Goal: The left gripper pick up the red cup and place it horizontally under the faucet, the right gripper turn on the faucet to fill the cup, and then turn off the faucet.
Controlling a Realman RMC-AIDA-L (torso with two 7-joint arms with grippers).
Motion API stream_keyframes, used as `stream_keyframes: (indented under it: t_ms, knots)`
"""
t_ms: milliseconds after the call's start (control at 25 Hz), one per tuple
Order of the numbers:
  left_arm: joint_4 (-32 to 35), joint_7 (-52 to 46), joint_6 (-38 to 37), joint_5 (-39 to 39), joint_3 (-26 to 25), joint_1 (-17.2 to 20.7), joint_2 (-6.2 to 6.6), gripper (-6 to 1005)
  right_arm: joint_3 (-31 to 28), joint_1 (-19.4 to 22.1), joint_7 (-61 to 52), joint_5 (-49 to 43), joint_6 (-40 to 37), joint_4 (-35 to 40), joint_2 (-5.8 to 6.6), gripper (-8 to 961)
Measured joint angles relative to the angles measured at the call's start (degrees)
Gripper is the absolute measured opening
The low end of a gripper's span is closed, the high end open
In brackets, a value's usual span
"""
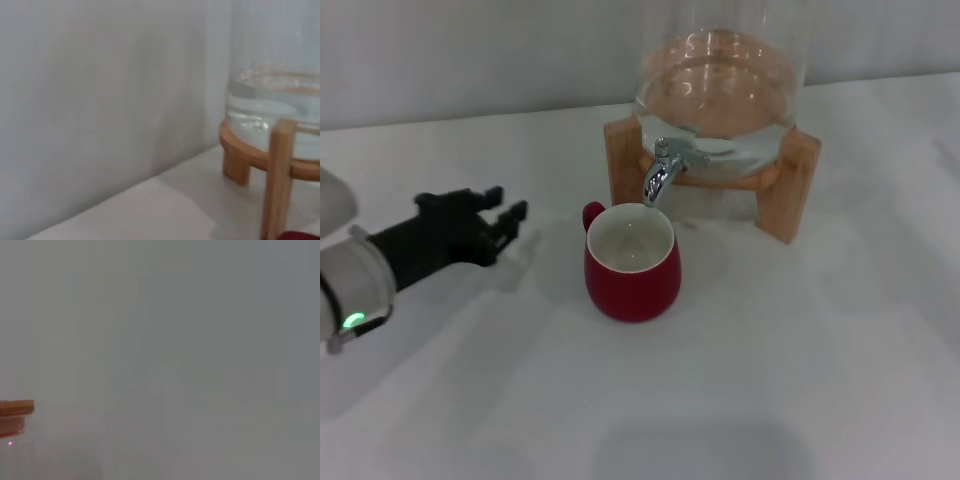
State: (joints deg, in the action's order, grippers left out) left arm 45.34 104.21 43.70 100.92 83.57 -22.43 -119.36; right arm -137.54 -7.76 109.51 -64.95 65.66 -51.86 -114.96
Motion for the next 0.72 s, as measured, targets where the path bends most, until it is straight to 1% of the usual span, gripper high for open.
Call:
stream_keyframes:
  t_ms: [120,280,360,520,600,680,720]
  knots:
    - [2.31,-1.30,0.06,0.37,-1.52,2.52,0.08,337,0.00,0.06,0.00,0.00,-0.04,0.00,0.00,631]
    - [4.37,-4.22,0.40,0.58,-5.33,5.25,0.09,340,-0.02,0.15,-0.05,0.00,-0.09,0.00,0.00,631]
    - [5.14,-5.51,1.76,0.96,-7.77,6.39,0.12,422,-0.07,0.20,-0.06,0.00,-0.13,0.00,0.00,631]
    - [5.41,-5.71,7.41,2.78,-13.29,7.88,0.18,592,-0.09,0.21,-0.07,0.00,-0.27,0.00,0.00,631]
    - [5.07,-5.60,8.77,3.09,-14.33,8.07,0.18,685,-0.10,0.17,-0.07,0.01,-0.39,0.00,0.00,631]
    - [4.80,-5.33,8.75,2.70,-14.24,7.81,0.17,777,-0.10,0.07,-0.04,0.09,-0.45,0.00,0.00,631]
    - [4.57,-5.00,8.59,2.39,-14.15,7.56,0.15,790,-0.10,0.02,0.01,0.19,-0.49,0.00,0.00,631]
